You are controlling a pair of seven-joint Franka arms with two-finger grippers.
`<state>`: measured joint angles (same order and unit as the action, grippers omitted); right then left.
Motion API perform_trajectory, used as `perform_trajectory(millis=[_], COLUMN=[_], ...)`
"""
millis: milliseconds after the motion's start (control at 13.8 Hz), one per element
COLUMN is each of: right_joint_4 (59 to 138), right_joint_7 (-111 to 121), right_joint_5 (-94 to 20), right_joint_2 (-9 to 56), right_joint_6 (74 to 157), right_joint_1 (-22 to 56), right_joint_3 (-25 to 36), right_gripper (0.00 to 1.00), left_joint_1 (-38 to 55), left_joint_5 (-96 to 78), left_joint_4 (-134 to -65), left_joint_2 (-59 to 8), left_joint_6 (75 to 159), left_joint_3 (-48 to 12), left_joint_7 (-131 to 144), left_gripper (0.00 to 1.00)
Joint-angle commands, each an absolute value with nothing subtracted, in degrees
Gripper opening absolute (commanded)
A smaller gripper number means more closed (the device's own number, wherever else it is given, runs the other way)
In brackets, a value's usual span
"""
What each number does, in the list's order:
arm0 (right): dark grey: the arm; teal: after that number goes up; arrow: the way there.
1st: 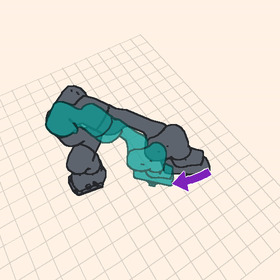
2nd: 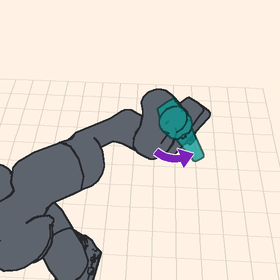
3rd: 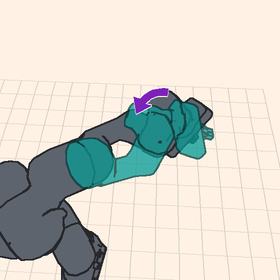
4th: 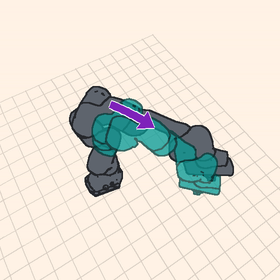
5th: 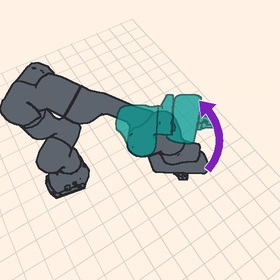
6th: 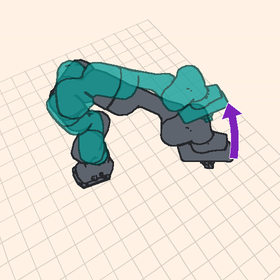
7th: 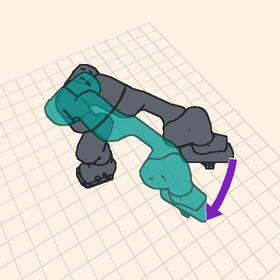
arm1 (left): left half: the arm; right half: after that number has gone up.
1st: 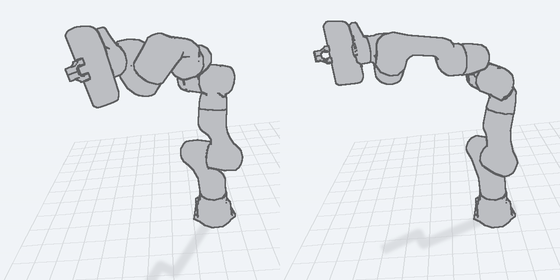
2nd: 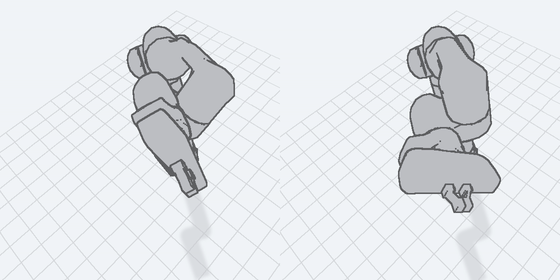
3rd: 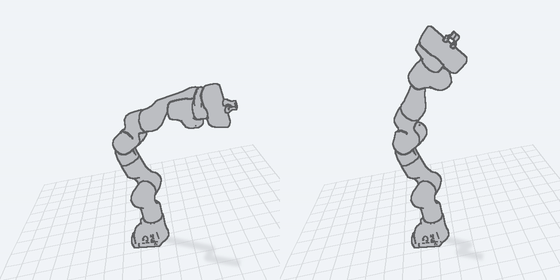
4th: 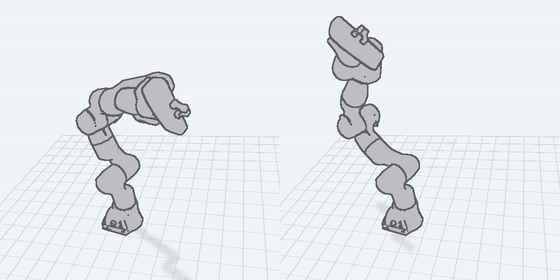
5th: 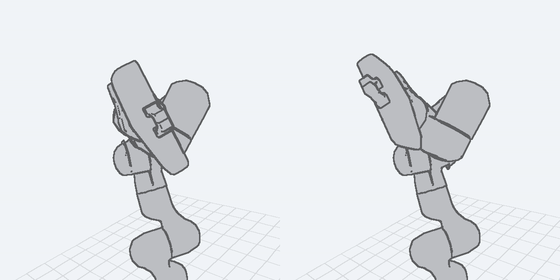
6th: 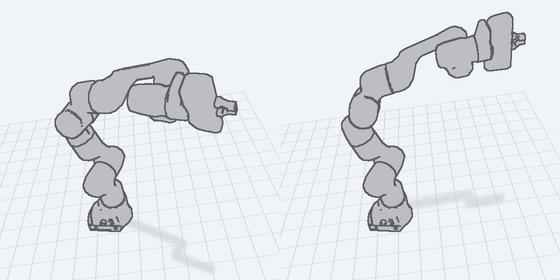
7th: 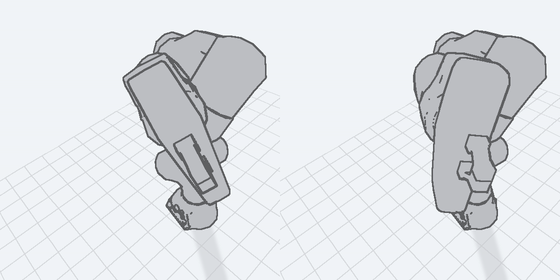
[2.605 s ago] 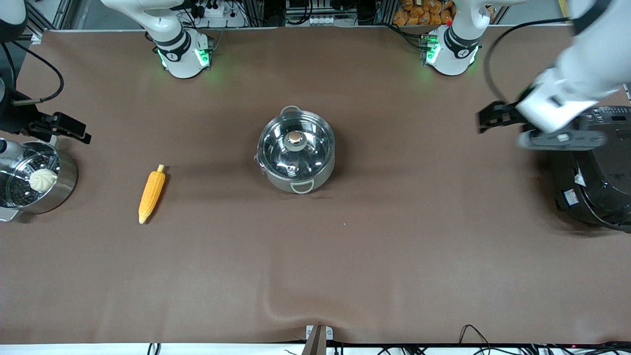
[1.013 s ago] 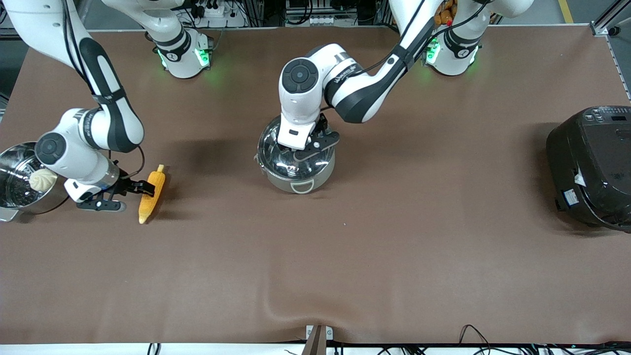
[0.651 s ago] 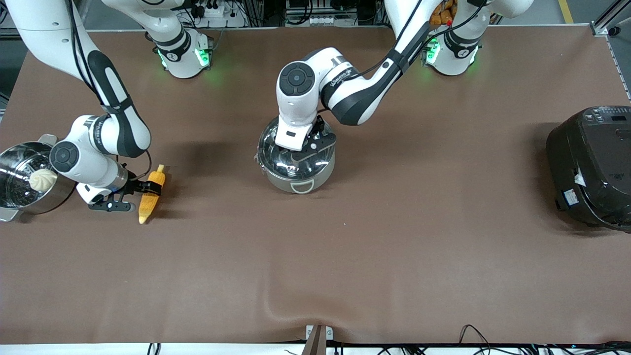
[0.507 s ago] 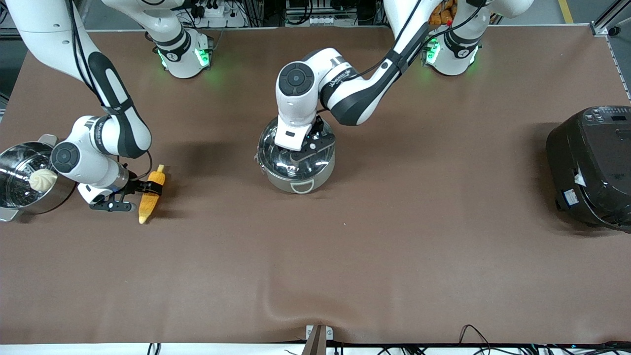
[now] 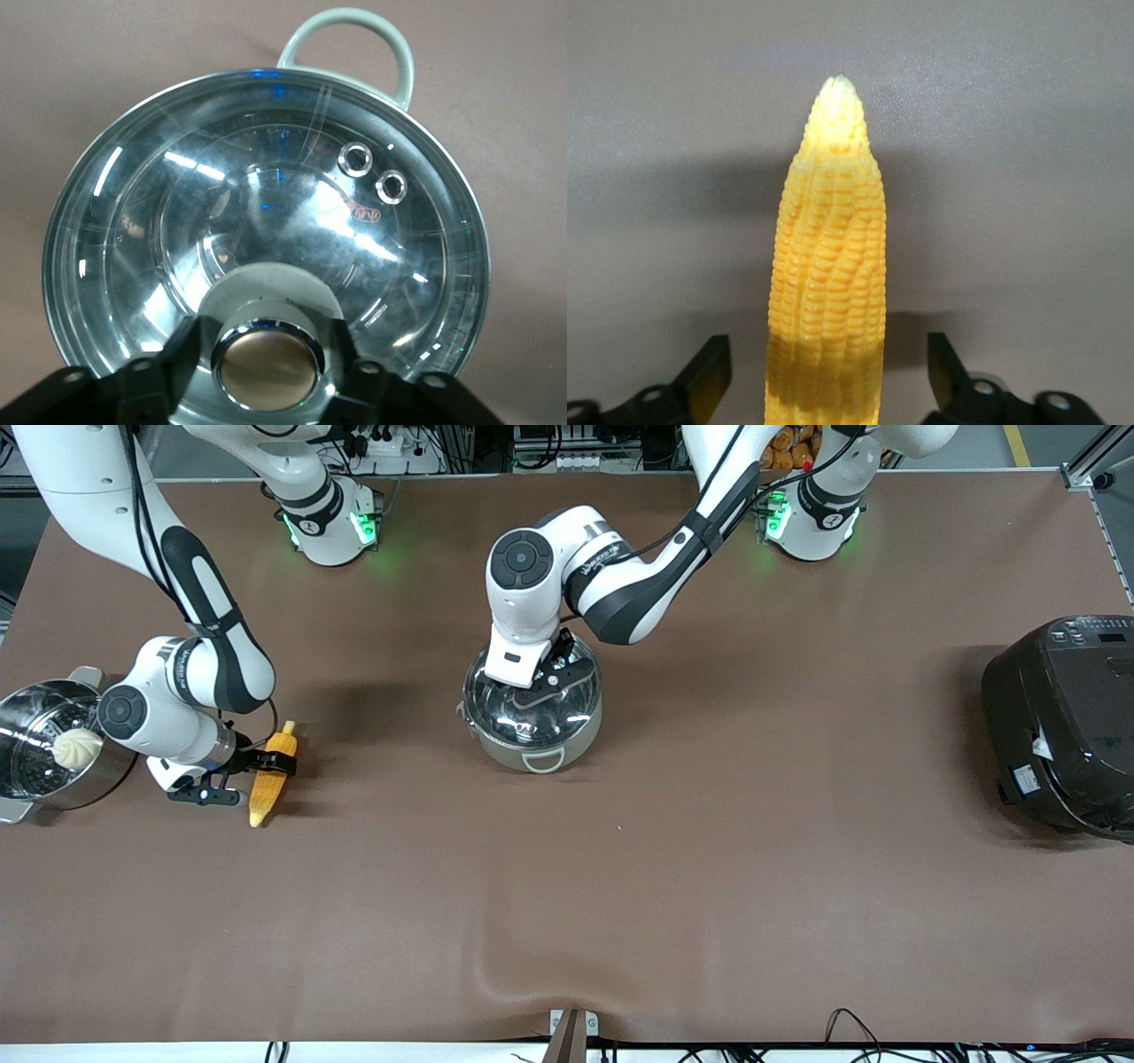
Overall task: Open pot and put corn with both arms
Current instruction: 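Grasp the lid knob with the left gripper while the right gripper grasps the corn, then lift the glass lid with the left gripper while the right gripper lifts the corn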
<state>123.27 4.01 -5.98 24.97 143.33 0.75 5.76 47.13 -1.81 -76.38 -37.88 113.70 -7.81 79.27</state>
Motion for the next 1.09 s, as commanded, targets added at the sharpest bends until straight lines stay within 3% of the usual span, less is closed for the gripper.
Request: perform_trajectory(millis=[0,145,289,362,651,1013], right_joint_4=[123.40,123.40,123.31,123.22,120.86,109.54], right_joint_7=[5.27,5.27,5.19,5.10,4.57,3.87], right_joint_5=[-8.17,-9.92,-10.19,-10.54,-10.72,-10.72], right_joint_2=[25.66,26.01,25.93,25.84,24.53,19.78], right_joint_6=[143.44,143.17,142.04,141.86,136.43,116.40], right_joint_1=[0.44,0.70,0.70,0.70,0.97,2.54], right_joint_3=[5.36,5.36,5.36,5.36,5.19,5.18], right_gripper=[0.75,0.53,0.35,0.28,0.23,0.30], left_joint_1=[47.72,47.81,47.73,47.46,43.26,33.16], left_joint_5=[0.17,0.26,0.26,0.26,0.79,0.97], left_joint_4=[-75.23,-75.23,-75.15,-75.15,-76.29,-77.95], left_joint_2=[-38.50,-38.06,-37.27,-35.79,-28.14,-21.02], left_joint_6=[113.03,112.59,109.62,107.86,104.25,96.25], left_joint_3=[-7.38,-7.38,-7.30,-7.29,-7.47,-7.56], left_joint_7=[80.42,80.42,80.33,80.25,79.37,68.94], left_gripper=[0.33,0.13,0.00,0.00,0.00,0.00])
